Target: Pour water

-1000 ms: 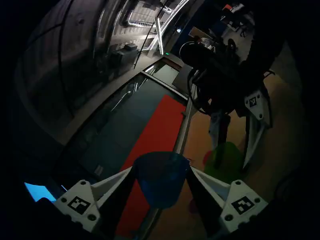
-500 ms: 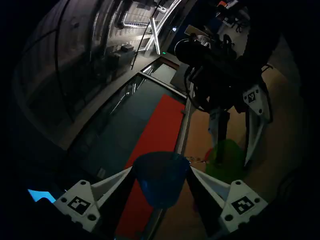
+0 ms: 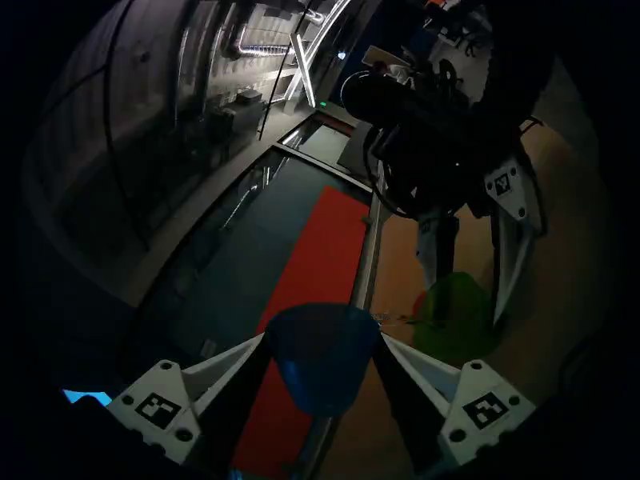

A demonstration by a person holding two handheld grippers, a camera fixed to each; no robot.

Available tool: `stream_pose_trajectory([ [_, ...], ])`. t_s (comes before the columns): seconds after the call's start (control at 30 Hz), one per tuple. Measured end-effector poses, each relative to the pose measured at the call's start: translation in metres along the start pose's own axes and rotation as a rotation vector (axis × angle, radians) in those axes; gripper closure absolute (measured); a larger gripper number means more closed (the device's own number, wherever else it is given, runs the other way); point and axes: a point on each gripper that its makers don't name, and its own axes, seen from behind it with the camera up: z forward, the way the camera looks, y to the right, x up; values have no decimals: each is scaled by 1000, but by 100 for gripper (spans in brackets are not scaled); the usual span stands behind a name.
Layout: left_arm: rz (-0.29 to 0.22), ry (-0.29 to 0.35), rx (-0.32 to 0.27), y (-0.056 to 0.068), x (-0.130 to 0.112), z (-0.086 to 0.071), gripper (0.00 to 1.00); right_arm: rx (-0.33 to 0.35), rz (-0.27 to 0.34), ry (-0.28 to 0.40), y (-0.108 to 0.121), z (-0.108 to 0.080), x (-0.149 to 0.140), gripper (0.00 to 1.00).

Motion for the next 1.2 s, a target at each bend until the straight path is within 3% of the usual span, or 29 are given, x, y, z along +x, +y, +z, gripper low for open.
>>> stream_pose_trajectory([
  [1.2, 88, 1, 35, -11, 8, 0, 14, -7, -5, 17, 2, -3, 3, 1],
])
